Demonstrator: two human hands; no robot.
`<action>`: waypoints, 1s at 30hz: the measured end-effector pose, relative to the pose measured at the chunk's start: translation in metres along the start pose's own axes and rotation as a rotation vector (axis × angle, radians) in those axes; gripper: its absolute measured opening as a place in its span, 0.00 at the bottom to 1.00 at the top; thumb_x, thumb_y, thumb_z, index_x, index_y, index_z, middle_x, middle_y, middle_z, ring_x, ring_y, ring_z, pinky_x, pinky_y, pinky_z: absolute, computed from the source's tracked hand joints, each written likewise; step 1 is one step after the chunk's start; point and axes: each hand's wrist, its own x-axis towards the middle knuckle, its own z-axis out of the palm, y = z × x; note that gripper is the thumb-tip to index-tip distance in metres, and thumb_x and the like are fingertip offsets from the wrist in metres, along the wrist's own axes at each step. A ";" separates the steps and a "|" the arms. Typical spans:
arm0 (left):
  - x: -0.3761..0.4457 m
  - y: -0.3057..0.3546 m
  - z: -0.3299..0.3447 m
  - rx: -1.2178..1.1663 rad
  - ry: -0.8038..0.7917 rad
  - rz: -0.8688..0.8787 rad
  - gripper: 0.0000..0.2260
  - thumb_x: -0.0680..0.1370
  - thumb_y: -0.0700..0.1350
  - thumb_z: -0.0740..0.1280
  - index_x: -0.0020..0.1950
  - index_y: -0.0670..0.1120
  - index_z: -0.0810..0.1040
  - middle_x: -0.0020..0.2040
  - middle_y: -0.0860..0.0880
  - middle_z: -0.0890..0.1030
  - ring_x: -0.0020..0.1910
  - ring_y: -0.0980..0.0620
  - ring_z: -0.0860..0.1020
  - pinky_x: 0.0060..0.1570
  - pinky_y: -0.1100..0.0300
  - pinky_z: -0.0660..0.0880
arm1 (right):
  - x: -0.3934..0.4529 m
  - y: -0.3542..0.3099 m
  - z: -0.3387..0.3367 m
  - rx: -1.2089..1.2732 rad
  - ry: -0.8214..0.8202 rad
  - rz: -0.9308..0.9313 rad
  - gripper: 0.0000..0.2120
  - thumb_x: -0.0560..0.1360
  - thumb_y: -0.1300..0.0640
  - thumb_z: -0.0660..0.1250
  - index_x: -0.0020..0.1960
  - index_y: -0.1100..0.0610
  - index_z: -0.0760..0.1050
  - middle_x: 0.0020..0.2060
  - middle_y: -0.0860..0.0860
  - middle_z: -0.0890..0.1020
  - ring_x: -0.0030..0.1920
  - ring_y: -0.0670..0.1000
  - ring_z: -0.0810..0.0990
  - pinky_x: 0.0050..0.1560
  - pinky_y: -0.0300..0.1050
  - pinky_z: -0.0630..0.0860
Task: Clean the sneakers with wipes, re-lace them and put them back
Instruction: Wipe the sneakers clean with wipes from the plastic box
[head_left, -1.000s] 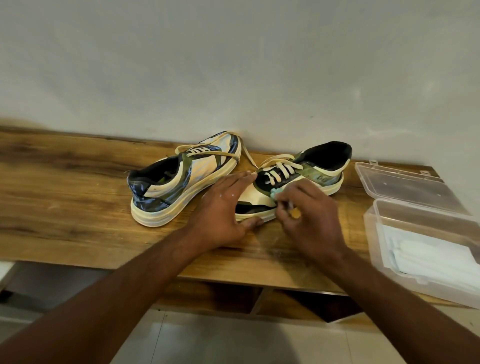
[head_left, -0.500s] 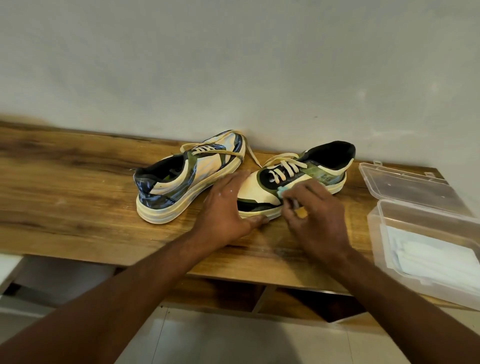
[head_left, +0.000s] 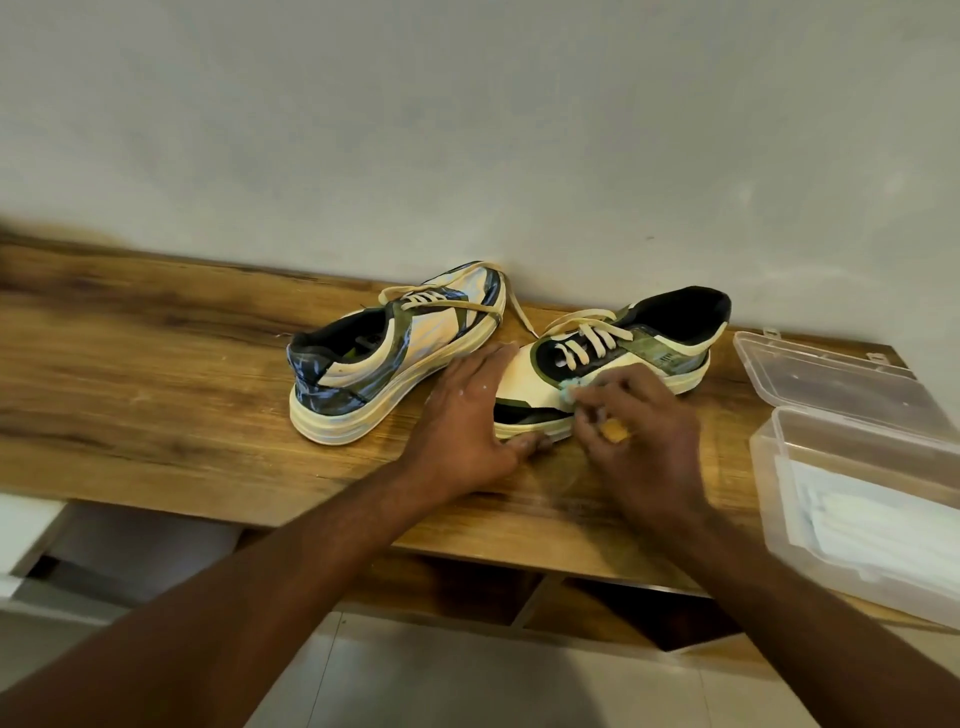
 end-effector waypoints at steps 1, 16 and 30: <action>0.001 -0.001 0.001 -0.007 -0.002 -0.006 0.47 0.68 0.61 0.81 0.82 0.51 0.64 0.79 0.52 0.69 0.77 0.52 0.64 0.78 0.54 0.63 | 0.004 0.007 -0.006 0.007 0.050 0.048 0.11 0.72 0.68 0.77 0.53 0.61 0.85 0.49 0.52 0.81 0.47 0.48 0.79 0.46 0.35 0.79; 0.013 -0.009 -0.004 -0.053 -0.053 0.002 0.47 0.64 0.61 0.84 0.79 0.54 0.69 0.75 0.54 0.73 0.74 0.53 0.70 0.74 0.53 0.69 | 0.001 0.007 -0.005 0.022 -0.027 0.057 0.08 0.73 0.66 0.76 0.50 0.59 0.82 0.50 0.51 0.80 0.48 0.47 0.78 0.44 0.45 0.81; 0.014 -0.008 -0.008 -0.079 -0.056 -0.002 0.46 0.63 0.61 0.84 0.78 0.56 0.69 0.75 0.55 0.74 0.73 0.54 0.70 0.74 0.52 0.69 | 0.015 0.012 -0.013 -0.016 -0.021 0.093 0.08 0.73 0.66 0.76 0.51 0.58 0.82 0.50 0.50 0.79 0.48 0.46 0.77 0.45 0.41 0.80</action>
